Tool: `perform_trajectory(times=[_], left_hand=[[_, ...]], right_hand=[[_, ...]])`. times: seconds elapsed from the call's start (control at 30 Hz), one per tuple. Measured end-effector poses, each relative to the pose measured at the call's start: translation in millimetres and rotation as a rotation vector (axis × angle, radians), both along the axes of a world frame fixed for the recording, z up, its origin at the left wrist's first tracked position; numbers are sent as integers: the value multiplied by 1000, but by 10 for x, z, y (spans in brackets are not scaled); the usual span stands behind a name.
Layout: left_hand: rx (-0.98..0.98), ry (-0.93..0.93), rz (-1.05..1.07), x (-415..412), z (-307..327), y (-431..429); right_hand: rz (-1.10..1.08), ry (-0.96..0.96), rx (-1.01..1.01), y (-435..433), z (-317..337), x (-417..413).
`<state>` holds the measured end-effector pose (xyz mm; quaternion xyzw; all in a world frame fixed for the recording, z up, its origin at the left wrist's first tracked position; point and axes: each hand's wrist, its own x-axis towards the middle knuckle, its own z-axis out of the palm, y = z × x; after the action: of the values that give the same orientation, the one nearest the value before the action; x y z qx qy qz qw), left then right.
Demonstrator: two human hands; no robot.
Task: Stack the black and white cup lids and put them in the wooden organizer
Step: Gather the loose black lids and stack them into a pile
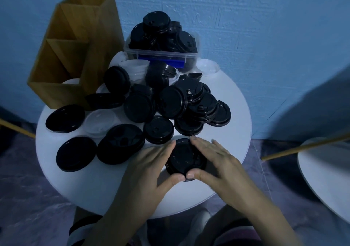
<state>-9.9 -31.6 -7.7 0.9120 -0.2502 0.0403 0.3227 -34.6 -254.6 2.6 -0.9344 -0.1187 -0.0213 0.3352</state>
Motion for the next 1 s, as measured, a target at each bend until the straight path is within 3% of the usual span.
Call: perform_trajectory(times=[0.2,0.37,0.47,0.53,0.67,0.8,1.0], left_hand=[[37,-20,-8,-11,21,-27],[-22,10,37,-12,20,-59],[-18,18,36,-14,13,-51],[-19,23,43,-9,9,-38],[-11,18,40,-2,2,-31],[-9,23,47,-6,-16,-17],[-32,29,40,-9,-6,-21]], right_hand=[[-16,-22,52,1,14,-13],[-29,163,185,-90,41,22],[-70,181,376,-193,64,83],[-197,79,513,-282,104,149],[-444,-155,319,-576,146,420],[-320,-46,-153,-670,87,677],[-423,-23,-138,-574,151,378]])
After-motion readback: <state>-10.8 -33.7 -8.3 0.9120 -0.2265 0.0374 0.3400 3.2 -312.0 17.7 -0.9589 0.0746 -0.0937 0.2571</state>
